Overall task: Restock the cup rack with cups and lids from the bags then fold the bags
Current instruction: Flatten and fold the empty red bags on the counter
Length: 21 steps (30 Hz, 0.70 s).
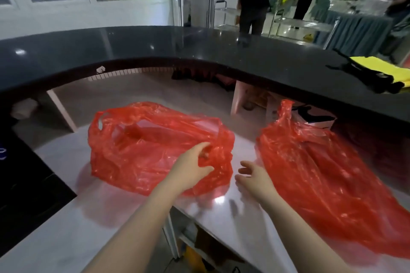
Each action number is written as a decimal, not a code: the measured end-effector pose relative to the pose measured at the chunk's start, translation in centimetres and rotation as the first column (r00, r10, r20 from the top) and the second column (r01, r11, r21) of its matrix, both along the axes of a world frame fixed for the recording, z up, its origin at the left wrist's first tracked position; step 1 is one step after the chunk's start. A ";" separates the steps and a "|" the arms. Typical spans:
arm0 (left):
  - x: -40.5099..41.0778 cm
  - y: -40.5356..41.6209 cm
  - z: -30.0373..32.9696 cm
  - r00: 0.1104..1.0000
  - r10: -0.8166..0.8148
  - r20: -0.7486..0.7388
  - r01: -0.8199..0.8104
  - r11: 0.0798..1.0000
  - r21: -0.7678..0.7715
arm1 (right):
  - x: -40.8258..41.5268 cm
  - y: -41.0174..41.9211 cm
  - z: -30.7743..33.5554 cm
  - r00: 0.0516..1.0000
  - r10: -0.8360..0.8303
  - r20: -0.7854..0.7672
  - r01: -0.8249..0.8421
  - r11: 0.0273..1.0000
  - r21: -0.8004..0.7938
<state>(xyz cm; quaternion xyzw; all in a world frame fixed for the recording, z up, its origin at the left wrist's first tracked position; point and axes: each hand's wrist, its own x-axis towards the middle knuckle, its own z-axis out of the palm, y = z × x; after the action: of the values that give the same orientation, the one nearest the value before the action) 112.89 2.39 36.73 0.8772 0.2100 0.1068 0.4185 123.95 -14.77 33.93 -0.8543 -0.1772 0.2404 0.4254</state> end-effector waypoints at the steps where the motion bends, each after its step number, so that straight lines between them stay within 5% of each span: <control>1: 0.0 0.1 -0.2 1.000 -0.003 -0.023 0.003 1.000 0.021 | 0.1 0.7 -0.2 0.999 0.011 -0.049 -0.014 0.999 -0.046; 4: 0.2 0.0 -1.0 0.990 -0.031 -0.140 0.057 0.982 0.183 | 0.2 2.7 -0.6 0.992 0.120 -0.047 -0.124 0.986 -0.113; 9: -0.8 0.2 -2.5 0.980 0.058 -0.193 -0.001 0.958 0.286 | -0.3 5.2 -0.7 0.968 0.172 -0.185 -0.136 0.972 0.192; 13: -2.4 1.1 -2.7 0.976 0.213 -0.055 -0.210 0.976 0.059 | -0.3 6.3 -0.8 0.873 0.223 -0.433 -0.051 0.926 0.374; 15: -3.4 1.3 -2.5 0.952 0.305 0.018 -0.296 0.936 -0.191 | -0.4 7.1 -0.9 0.823 0.215 -0.526 0.032 0.907 0.420; 18: -4.8 1.2 -1.9 0.870 0.481 0.110 -0.286 0.673 -0.683 | -0.8 8.4 -0.9 0.820 0.226 -0.526 0.059 0.881 0.469; 21: -5.9 2.1 -1.1 0.759 0.627 0.174 -0.223 0.502 -0.836 | -0.6 9.6 -0.8 0.880 0.241 -0.409 -0.029 0.887 0.461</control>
<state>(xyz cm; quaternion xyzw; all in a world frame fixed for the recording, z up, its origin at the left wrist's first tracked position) 106.97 4.53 35.66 0.4733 0.3457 0.3121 0.7477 123.37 -5.19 33.17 -0.6399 -0.1830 0.4170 0.6190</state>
